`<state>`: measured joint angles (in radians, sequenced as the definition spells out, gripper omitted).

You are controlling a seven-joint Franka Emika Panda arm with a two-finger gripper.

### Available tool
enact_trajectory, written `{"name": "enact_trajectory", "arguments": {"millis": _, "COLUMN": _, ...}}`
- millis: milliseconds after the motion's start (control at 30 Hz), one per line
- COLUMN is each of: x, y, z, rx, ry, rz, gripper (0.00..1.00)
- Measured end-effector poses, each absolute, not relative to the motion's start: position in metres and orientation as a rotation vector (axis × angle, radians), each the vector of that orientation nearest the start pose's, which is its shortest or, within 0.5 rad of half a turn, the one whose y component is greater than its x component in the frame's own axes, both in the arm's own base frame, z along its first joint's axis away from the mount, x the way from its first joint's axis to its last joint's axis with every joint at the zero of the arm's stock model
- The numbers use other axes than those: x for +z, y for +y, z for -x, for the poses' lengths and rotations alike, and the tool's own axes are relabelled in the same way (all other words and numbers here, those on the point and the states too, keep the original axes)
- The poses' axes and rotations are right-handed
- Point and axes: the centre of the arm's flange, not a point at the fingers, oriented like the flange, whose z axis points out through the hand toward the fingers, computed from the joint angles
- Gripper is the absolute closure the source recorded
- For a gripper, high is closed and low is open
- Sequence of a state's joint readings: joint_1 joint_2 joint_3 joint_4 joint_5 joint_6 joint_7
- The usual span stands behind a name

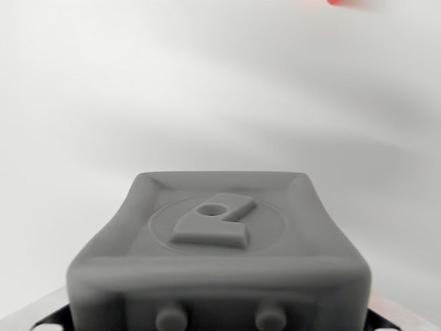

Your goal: Destack cube

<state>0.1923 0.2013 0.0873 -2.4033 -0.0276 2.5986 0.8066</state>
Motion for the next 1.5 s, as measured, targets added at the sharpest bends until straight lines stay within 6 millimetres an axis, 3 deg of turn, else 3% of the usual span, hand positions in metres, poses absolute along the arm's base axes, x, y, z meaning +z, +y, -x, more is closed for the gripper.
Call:
{"name": "enact_trajectory", "arguments": {"millis": 300, "x": 0.227, "y": 0.141, "z": -0.468, "rx": 0.004, "ry": 0.691, "rz": 3.063, "gripper": 1.00}}
{"name": "enact_trajectory", "arguments": {"millis": 833, "x": 0.176, "y": 0.141, "z": -0.466, "rx": 0.011, "ry": 0.679, "rz": 3.067, "gripper": 1.00}}
{"name": "enact_trajectory", "arguments": {"millis": 1500, "x": 0.133, "y": 0.141, "z": -0.466, "rx": 0.010, "ry": 0.679, "rz": 3.067, "gripper": 1.00}}
